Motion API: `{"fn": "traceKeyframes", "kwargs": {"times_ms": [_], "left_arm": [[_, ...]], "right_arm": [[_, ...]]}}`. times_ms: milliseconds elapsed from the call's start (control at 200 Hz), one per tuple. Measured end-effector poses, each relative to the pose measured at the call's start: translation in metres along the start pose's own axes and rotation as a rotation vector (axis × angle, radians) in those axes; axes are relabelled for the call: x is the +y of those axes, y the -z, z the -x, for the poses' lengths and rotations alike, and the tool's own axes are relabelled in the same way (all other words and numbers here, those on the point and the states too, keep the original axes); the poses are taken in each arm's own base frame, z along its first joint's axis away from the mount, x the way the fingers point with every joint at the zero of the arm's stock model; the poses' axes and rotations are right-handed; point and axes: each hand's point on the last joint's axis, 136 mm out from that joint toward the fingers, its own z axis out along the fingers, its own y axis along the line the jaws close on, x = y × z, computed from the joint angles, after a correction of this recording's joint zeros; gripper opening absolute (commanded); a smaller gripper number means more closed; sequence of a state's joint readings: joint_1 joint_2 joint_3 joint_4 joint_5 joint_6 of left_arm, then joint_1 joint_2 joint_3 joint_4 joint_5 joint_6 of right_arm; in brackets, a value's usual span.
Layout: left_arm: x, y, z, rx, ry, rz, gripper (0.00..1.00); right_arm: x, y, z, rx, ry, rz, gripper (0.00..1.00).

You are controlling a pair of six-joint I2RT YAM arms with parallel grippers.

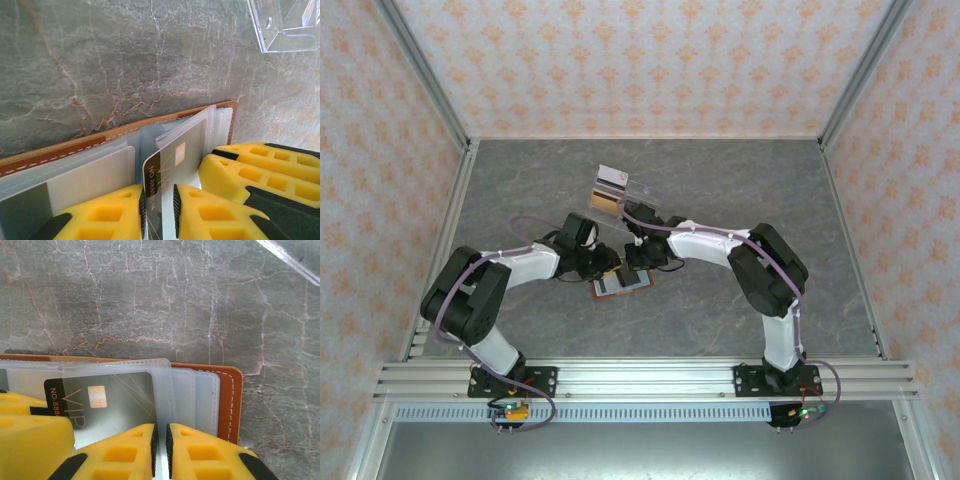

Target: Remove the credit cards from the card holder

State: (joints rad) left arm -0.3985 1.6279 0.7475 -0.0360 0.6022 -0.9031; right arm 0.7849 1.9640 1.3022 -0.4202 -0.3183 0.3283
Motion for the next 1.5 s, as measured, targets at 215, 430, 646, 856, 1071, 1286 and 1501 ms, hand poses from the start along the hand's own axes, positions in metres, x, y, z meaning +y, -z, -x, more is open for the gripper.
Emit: {"fn": "traceKeyframes", "kwargs": {"times_ms": [215,430,646,856,1071,1286,1501], "left_arm": [[-0.001,0.001,0.000,-0.002,-0.023,-0.003,0.19],[-0.011,0.011,0.001,-0.021,-0.056,-0.036,0.13],[-0.012,0.015,0.001,-0.028,-0.060,-0.040,0.05],[-0.008,0.015,0.001,-0.028,-0.063,-0.025,0.00],[0.005,0.030,0.001,-0.048,-0.095,0.042,0.00],[0.010,0.072,0.013,-0.142,-0.135,0.075,0.00],[-0.002,0.108,0.019,-0.212,-0.183,0.061,0.00]], "right_arm": [[-0.001,-0.001,0.000,0.007,-0.001,-0.009,0.14],[-0.002,-0.001,0.001,0.013,-0.003,-0.021,0.13],[-0.003,-0.002,0.001,0.015,-0.003,-0.026,0.13],[-0.003,-0.002,0.001,0.014,-0.004,-0.027,0.13],[-0.002,-0.002,0.002,0.011,-0.006,-0.021,0.16],[0.004,0.001,0.002,-0.006,-0.020,0.039,0.23],[0.016,0.030,0.014,-0.019,-0.096,0.201,0.47]]}}
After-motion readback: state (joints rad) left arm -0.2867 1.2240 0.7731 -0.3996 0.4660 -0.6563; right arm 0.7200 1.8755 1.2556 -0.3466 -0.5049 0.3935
